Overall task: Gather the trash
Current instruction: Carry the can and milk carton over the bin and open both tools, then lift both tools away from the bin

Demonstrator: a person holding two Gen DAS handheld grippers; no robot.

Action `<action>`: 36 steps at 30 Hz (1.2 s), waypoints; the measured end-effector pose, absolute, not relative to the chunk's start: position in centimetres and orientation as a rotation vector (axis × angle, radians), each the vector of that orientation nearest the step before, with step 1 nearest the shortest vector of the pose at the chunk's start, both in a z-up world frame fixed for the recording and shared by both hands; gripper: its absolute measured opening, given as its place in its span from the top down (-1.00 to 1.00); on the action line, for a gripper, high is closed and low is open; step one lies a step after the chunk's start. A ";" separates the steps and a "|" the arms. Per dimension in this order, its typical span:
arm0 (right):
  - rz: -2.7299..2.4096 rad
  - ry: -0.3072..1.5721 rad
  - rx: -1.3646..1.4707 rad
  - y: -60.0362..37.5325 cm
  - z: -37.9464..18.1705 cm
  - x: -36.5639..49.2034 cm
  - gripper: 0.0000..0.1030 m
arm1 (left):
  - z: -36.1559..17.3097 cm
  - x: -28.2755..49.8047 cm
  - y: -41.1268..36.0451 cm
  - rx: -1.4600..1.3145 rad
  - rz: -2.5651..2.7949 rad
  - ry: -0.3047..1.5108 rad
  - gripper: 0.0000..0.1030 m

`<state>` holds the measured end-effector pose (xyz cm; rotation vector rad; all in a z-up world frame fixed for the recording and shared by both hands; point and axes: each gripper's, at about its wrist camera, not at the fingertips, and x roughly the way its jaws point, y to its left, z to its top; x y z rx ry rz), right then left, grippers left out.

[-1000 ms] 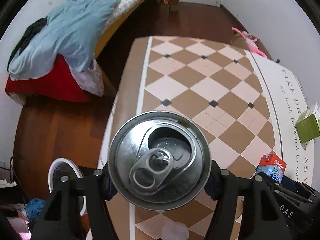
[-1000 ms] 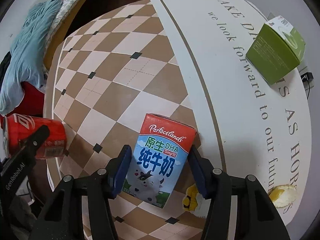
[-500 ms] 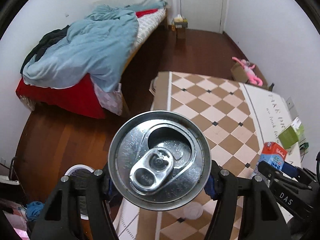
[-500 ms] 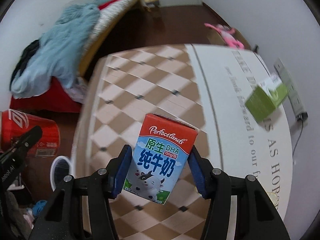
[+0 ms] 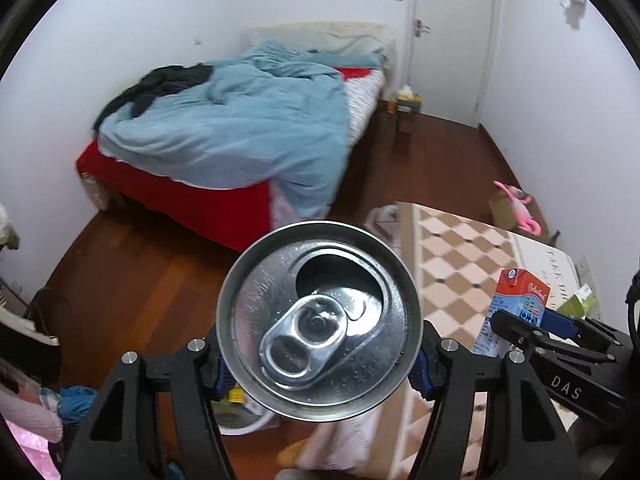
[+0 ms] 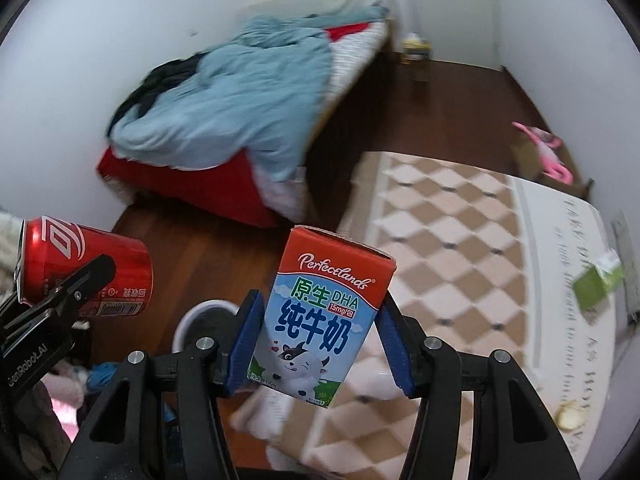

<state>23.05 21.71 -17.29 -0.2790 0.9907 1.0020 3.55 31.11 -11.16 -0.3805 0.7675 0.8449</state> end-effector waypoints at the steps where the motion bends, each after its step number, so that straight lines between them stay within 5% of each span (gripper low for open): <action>1: 1.025 0.992 -0.286 22.6 -17.3 21.9 -0.13 | -11.1 2.0 31.8 -0.388 0.864 0.763 -0.21; 7: 1.141 1.048 -0.354 29.0 -20.2 14.7 -0.13 | -13.3 -5.4 35.6 -0.463 0.966 0.794 -0.21; 21: 1.149 1.331 -0.568 41.1 -38.2 6.7 -0.13 | -31.5 -11.9 48.4 -0.913 0.953 1.021 -0.25; 23: 1.140 1.355 -0.575 41.8 -39.6 6.8 -0.13 | -33.4 -11.4 49.5 -0.943 0.944 1.047 -0.51; 24: 1.134 1.371 -0.574 42.2 -40.4 6.8 -0.13 | -33.9 -11.6 49.9 -0.960 0.944 1.048 -0.83; 27: 1.131 1.443 -0.560 43.0 -42.4 7.0 -0.15 | -35.1 -12.5 50.8 -0.996 0.964 1.048 -0.93; 31: 1.178 1.505 -0.528 43.8 -44.0 7.0 -0.90 | -35.4 -14.3 50.7 -0.999 1.019 1.046 -0.93; 36: 1.162 1.463 -0.594 43.2 -44.0 5.9 -0.91 | -35.0 -16.0 48.8 -0.881 1.125 1.073 -0.93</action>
